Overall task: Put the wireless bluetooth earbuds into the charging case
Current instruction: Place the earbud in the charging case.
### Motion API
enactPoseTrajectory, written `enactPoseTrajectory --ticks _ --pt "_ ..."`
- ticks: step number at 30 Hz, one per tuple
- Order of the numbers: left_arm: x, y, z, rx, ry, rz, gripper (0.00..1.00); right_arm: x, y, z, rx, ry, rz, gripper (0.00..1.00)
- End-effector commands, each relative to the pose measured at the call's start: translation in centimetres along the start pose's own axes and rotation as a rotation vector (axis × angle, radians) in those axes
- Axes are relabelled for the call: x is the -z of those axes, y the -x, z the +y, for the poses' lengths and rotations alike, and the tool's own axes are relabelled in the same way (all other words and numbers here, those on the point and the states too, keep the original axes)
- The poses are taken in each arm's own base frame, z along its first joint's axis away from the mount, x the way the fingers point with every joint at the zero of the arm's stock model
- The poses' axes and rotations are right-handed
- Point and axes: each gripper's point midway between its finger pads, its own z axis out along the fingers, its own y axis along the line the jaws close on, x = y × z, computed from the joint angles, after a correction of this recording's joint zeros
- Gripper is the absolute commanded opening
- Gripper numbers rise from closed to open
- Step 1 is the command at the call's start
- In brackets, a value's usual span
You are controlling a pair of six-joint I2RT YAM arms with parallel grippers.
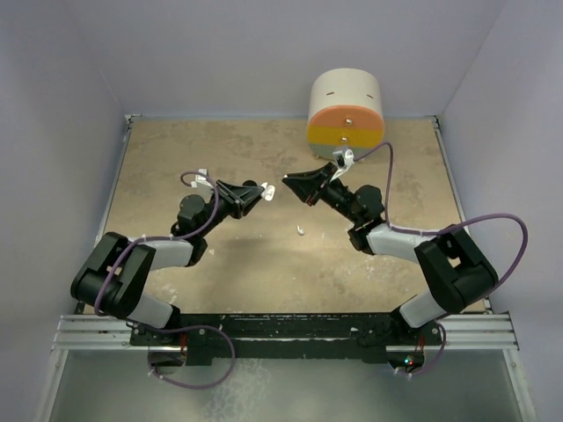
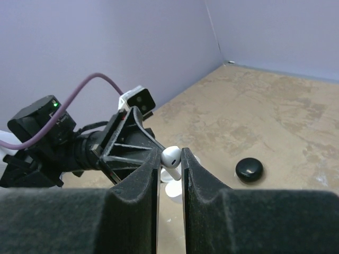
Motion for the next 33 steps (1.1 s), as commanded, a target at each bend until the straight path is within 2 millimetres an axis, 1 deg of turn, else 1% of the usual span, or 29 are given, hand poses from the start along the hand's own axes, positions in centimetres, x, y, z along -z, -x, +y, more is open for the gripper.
enactPoseTrajectory --ticks 1,11,23,33 --pt "-0.9 -0.8 -3.8 -0.026 -0.131 0.022 0.0 -0.3 2.0 2.4 0.06 0.1 -0.076 0.0" --pt "-1.2 -1.8 -5.0 -0.026 -0.16 0.037 0.0 -0.6 1.1 2.8 0.05 0.114 -0.058 0.0" --pt "-1.0 -2.1 -6.3 -0.031 -0.184 0.038 0.0 -0.6 -0.4 2.9 0.036 0.117 -0.036 0.0" --pt "-0.5 -2.2 -7.5 -0.026 -0.209 0.04 0.0 -0.6 -0.7 2.6 0.035 0.109 -0.034 0.0"
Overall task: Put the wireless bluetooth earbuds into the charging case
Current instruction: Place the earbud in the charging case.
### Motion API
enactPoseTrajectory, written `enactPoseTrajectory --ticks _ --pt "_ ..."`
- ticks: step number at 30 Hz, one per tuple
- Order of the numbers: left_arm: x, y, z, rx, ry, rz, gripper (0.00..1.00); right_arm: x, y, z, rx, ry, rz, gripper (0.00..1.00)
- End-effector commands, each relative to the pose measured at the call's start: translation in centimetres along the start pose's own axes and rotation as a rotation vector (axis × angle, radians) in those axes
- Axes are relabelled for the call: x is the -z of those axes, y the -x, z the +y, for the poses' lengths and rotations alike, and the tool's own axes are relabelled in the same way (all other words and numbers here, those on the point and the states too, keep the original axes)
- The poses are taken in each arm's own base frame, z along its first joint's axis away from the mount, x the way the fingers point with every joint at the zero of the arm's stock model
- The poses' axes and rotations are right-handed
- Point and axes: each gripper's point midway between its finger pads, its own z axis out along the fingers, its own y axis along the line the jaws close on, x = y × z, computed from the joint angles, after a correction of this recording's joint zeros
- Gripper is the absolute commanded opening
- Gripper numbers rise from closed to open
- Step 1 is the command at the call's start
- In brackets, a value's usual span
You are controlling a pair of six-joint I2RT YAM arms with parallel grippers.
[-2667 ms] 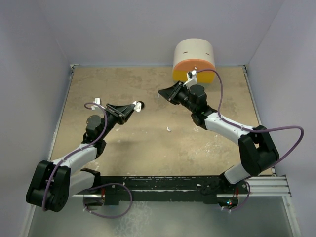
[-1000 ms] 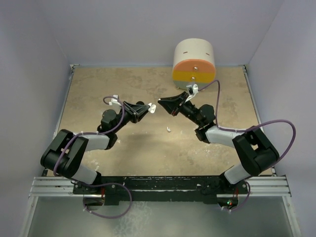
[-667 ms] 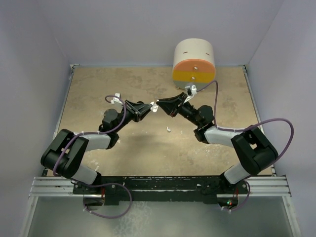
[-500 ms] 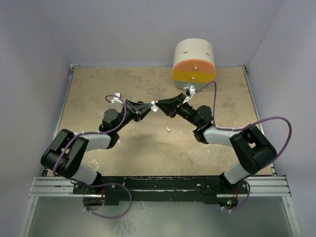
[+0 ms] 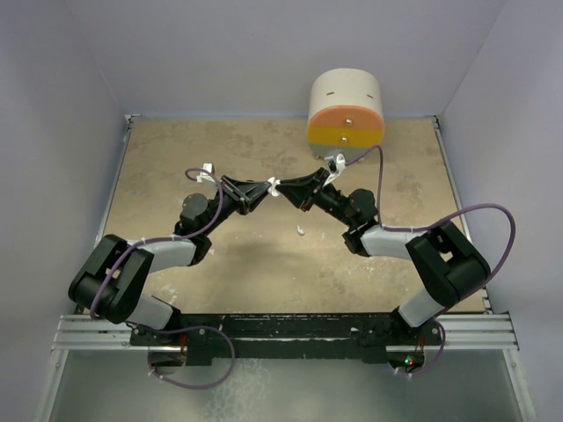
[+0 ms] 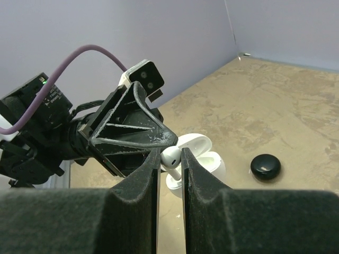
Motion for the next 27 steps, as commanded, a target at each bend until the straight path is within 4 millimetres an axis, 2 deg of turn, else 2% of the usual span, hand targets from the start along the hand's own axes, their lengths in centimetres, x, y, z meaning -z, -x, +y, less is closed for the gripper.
enactPoseTrajectory --ticks 1,17,27 --pt "-0.1 0.0 -4.3 -0.018 -0.12 -0.002 0.0 -0.2 1.1 1.0 0.045 0.044 -0.05 0.0" --pt "0.3 -0.3 -4.7 -0.014 -0.134 0.007 0.0 0.1 0.8 0.8 0.044 0.027 -0.027 0.0" --pt "0.7 -0.4 -3.5 -0.011 -0.105 0.007 0.0 0.3 1.3 1.1 0.051 0.024 -0.039 0.0"
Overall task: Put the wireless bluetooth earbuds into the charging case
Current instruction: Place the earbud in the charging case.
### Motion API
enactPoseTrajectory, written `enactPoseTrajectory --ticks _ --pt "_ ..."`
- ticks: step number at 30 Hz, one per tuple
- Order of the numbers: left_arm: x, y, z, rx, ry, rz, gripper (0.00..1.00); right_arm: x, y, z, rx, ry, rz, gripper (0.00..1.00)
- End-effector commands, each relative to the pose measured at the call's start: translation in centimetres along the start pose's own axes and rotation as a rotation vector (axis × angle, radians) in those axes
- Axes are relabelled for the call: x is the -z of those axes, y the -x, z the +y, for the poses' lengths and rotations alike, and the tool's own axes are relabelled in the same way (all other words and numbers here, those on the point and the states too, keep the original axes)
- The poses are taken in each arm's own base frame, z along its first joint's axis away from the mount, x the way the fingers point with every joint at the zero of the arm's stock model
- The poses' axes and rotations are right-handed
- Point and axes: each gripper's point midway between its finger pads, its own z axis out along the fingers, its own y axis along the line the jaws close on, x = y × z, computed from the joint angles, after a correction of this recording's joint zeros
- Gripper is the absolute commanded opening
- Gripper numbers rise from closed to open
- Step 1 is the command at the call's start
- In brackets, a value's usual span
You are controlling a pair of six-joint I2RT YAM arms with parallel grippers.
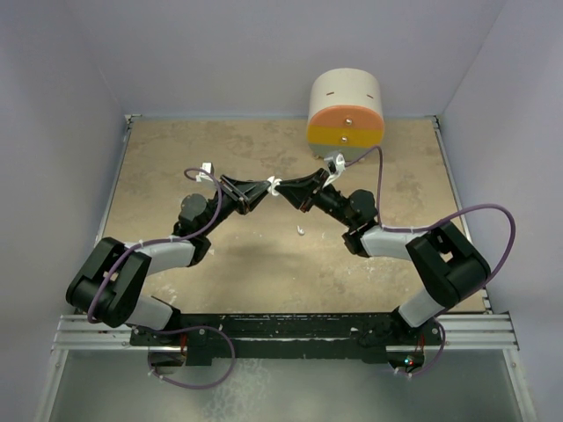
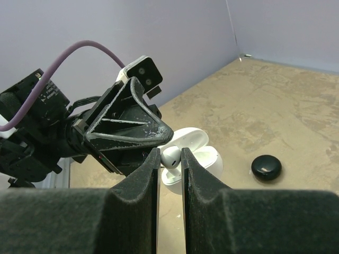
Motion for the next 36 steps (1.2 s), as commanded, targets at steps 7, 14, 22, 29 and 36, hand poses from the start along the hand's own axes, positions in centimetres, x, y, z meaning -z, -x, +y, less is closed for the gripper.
enactPoseTrajectory --ticks 7,14,22,29,36 --pt "0.4 -0.3 -1.7 -0.017 -0.06 0.005 0.0 0.4 1.7 1.2 0.044 0.019 -0.046 0.0" --pt "0.4 -0.4 -1.0 -0.022 -0.039 0.006 0.0 0.6 2.1 1.2 0.049 0.01 -0.055 0.0" --pt "0.5 -0.5 -1.1 -0.02 -0.041 0.01 0.0 0.6 2.0 0.9 0.048 -0.003 -0.055 0.0" --pt "0.7 -0.5 -0.7 -0.02 -0.029 0.013 0.0 0.6 2.1 0.9 0.049 -0.008 -0.056 0.0" --pt "0.7 -0.7 -1.4 -0.026 -0.046 0.018 0.0 0.5 1.7 0.6 0.046 -0.009 -0.046 0.0"
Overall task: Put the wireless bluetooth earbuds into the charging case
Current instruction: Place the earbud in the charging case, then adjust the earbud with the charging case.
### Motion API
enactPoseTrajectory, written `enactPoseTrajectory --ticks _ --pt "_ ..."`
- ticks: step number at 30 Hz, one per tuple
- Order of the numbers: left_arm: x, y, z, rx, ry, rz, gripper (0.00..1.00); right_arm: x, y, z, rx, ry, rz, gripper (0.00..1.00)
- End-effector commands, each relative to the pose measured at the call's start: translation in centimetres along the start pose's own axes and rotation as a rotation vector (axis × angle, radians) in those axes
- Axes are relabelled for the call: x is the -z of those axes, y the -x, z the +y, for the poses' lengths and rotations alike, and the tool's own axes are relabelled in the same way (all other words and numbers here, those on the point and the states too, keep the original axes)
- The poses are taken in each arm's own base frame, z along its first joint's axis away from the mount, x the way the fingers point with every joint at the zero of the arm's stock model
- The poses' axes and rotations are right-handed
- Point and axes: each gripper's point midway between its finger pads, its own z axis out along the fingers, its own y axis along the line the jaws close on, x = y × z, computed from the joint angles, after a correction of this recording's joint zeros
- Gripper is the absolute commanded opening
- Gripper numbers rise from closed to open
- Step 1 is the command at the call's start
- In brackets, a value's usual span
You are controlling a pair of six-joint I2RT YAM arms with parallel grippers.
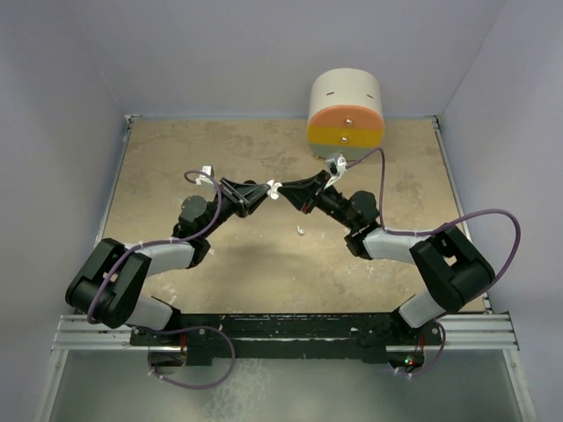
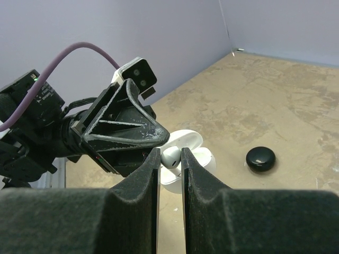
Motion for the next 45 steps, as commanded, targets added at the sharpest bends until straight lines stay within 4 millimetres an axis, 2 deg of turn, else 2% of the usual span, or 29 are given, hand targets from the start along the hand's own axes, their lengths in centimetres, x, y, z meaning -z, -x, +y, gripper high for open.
enactPoseTrajectory --ticks 1,19,20,22,25,27,30,32,34,36,40,45 --pt "0.4 -0.5 -2.6 -0.034 -0.081 0.016 0.0 -0.2 1.9 0.9 0.043 0.027 -0.06 0.0" --pt "0.2 -0.4 -3.6 -0.039 -0.098 0.017 0.0 -0.7 0.8 0.5 0.036 0.029 -0.017 0.02" --pt "0.2 -0.4 -3.7 -0.039 -0.099 0.018 0.0 -0.8 0.8 0.5 0.035 0.031 -0.015 0.09" --pt "0.2 -0.4 -3.6 -0.042 -0.094 0.016 0.0 -0.7 1.1 0.6 0.037 0.032 -0.023 0.34" --pt "0.1 -0.4 -3.2 -0.045 -0.081 0.014 0.0 -0.3 2.4 0.9 0.046 0.012 -0.058 0.62" --pt "0.1 -0.4 -2.8 -0.043 -0.074 0.013 0.0 -0.1 3.4 0.9 0.058 -0.009 -0.077 0.69" --pt "0.0 -0.2 -2.3 -0.037 -0.061 0.003 0.0 0.6 4.9 0.7 0.067 -0.071 -0.112 0.73" --pt "0.0 0.1 -1.8 -0.034 -0.048 -0.016 0.0 1.1 6.0 -0.2 0.064 -0.155 -0.128 0.75" --pt "-0.1 0.5 -1.4 -0.034 -0.028 -0.038 0.0 1.4 7.8 -2.3 0.071 -0.31 -0.158 0.76" --pt "-0.3 1.0 -1.1 -0.039 -0.015 -0.058 0.0 1.7 7.8 -4.4 0.06 -0.446 -0.113 0.77" --pt "-0.9 1.5 -1.1 -0.05 0.0 -0.079 0.0 2.4 6.3 -8.2 0.055 -0.674 0.013 0.79" --pt "-1.5 1.3 -1.5 -0.048 -0.014 -0.063 0.0 2.6 4.2 -10.1 0.078 -0.751 0.12 0.8"
